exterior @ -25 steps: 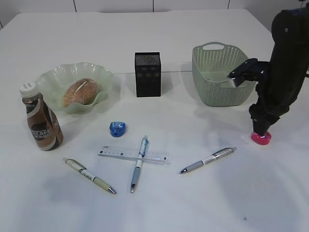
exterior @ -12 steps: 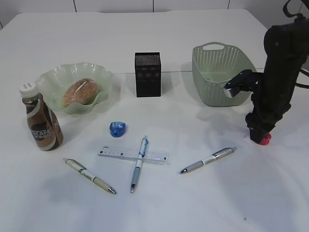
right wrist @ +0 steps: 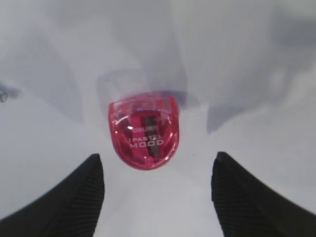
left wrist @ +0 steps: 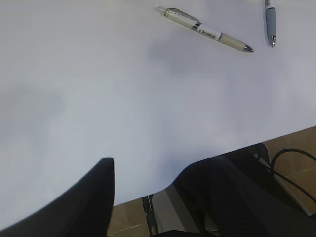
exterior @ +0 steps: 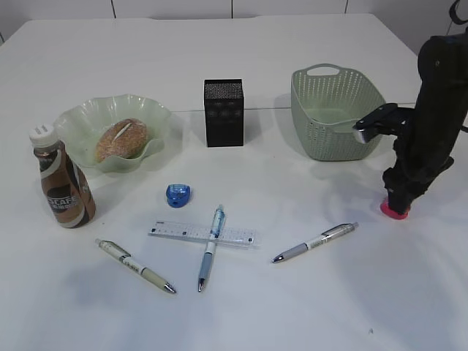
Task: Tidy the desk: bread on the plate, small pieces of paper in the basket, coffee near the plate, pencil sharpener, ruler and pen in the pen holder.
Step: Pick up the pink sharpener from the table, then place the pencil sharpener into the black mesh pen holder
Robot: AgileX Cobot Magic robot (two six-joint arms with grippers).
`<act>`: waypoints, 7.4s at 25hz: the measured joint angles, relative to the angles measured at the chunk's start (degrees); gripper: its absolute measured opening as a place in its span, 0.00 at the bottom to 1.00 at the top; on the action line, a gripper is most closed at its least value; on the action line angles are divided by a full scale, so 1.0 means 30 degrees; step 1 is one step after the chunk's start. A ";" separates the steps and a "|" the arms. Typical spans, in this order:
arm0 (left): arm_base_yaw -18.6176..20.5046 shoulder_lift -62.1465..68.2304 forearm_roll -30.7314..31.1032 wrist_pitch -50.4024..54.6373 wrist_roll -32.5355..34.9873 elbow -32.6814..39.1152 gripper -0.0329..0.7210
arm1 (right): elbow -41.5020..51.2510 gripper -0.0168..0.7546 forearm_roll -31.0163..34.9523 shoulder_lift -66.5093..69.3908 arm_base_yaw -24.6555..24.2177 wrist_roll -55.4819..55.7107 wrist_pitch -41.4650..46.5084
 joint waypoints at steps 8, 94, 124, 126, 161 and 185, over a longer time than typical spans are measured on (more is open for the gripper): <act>0.0000 0.0000 0.0000 0.0000 0.0000 0.0000 0.61 | 0.0000 0.71 0.1116 0.0000 -0.0032 -0.0456 -0.0288; 0.0000 0.0000 0.0000 0.0000 0.0000 0.0000 0.59 | 0.0000 0.71 0.1663 0.0440 -0.0032 0.0481 -0.0865; 0.0000 0.0000 0.0000 0.0000 0.0000 0.0000 0.59 | -0.0148 0.71 0.0712 0.1010 -0.0032 0.0757 -0.0834; 0.0000 0.0000 0.0000 0.0000 0.0000 0.0000 0.59 | -0.0148 0.71 0.0928 0.1010 -0.0032 0.0757 -0.0862; 0.0000 0.0000 -0.0032 0.0000 0.0000 0.0000 0.59 | -0.3125 0.46 0.3960 0.1114 -0.0032 0.3043 0.3147; 0.0000 0.0000 -0.0222 0.0000 0.0000 0.0000 0.59 | -0.9878 0.46 0.7586 0.1188 0.4632 0.4085 0.3682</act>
